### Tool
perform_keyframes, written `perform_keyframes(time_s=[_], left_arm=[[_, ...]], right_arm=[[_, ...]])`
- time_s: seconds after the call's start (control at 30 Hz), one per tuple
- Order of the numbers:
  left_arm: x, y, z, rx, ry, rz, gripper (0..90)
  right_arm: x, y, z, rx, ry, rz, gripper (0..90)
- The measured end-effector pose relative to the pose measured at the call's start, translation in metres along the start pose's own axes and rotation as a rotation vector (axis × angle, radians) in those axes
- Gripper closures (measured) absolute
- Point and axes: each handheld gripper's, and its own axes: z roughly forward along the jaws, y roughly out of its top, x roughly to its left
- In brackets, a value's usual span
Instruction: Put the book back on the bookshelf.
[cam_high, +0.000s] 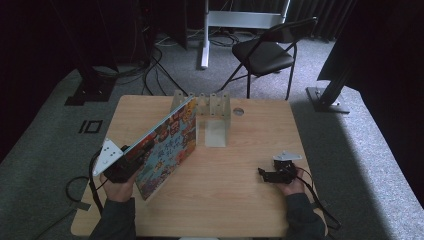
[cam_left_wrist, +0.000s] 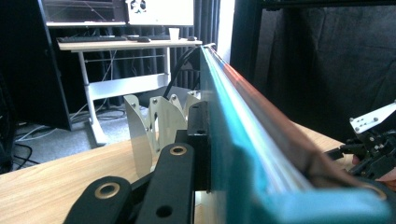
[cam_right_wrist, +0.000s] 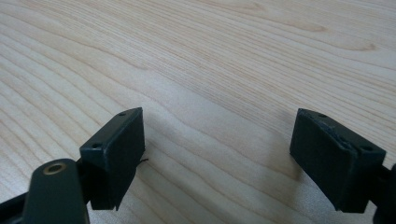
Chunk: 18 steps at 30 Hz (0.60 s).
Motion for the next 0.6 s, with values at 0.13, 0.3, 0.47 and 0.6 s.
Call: perform_keyframes(time_s=[0.13, 0.3, 0.47, 0.6], left_arm=[[0.0003, 0.0001, 0.0011, 0.001, 0.011, 0.001, 80.8], [0.0018, 0.0, 0.0023, 0.006, 0.025, -0.003, 80.7], [0.0025, -0.0001, 0.0046, 0.008, 0.038, -0.002, 80.7], [0.0027, -0.0001, 0.0066, 0.01, 0.049, -0.002, 80.7]], right_arm=[[0.0, 0.0, 0.0, 0.0, 0.0, 0.0, 17.6], [0.0, 0.0, 0.0, 0.0, 0.0, 0.0, 17.6], [-0.0001, 0.0, 0.0, -0.001, 0.0, -0.001, 17.5], [-0.0001, 0.0, 0.0, -0.001, 0.0, -0.001, 17.6]])
